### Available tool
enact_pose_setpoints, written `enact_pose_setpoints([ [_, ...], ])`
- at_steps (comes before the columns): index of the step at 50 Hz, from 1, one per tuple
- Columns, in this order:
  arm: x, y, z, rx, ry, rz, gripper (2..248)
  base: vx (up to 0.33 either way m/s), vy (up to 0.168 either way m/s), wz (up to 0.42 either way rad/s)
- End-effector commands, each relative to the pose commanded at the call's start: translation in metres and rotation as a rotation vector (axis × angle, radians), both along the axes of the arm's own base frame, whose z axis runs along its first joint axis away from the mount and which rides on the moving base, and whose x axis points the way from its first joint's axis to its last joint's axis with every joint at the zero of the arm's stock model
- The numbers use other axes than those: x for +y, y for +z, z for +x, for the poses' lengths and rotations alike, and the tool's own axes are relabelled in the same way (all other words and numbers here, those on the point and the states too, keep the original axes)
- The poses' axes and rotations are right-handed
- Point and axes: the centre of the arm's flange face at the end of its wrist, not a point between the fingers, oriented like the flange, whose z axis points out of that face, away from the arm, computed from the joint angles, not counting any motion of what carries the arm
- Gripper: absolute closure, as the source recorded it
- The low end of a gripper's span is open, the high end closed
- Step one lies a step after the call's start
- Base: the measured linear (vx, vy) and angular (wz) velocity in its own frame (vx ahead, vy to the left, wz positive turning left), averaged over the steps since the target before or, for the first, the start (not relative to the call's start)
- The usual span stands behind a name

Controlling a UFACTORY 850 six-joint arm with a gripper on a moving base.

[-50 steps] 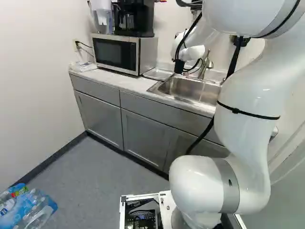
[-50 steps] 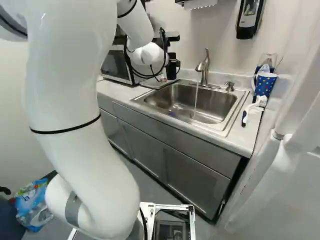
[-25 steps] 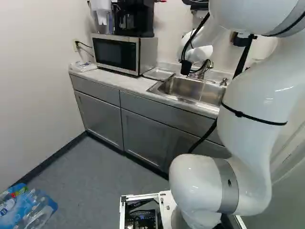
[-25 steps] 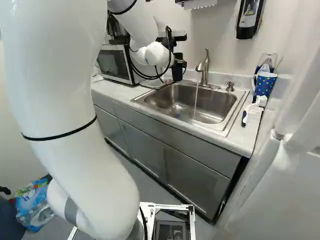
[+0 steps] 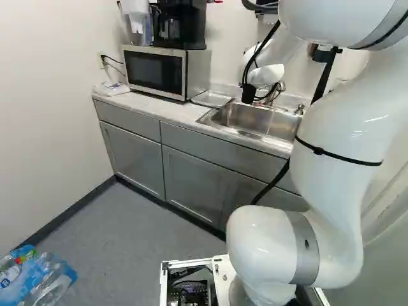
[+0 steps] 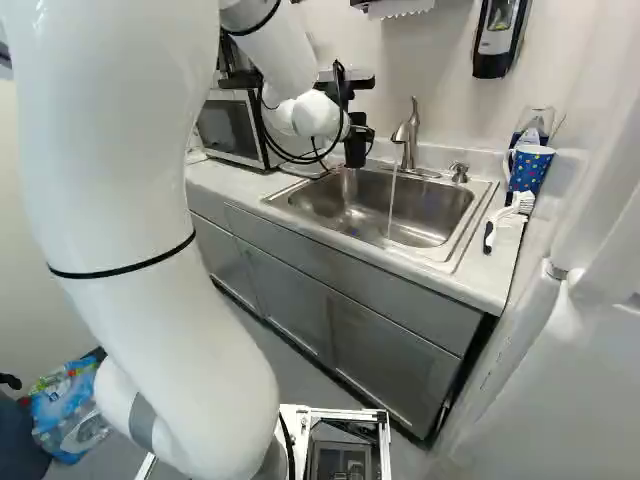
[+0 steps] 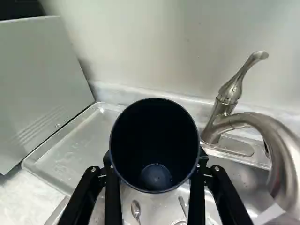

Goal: Rinse the cup and place it in the tray

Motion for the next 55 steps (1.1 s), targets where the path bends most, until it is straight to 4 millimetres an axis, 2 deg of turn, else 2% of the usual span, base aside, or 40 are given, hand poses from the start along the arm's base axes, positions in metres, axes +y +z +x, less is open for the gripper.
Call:
enact_pose_setpoints([
  [26,0.000,-0.028,-0.013,0.051,-0.006,0.014,125,0.000,0.000,0.000],
  [55,-0.001,-0.052,-0.039,0.029,-0.028,0.017,125,0.000,0.000,0.000],
])
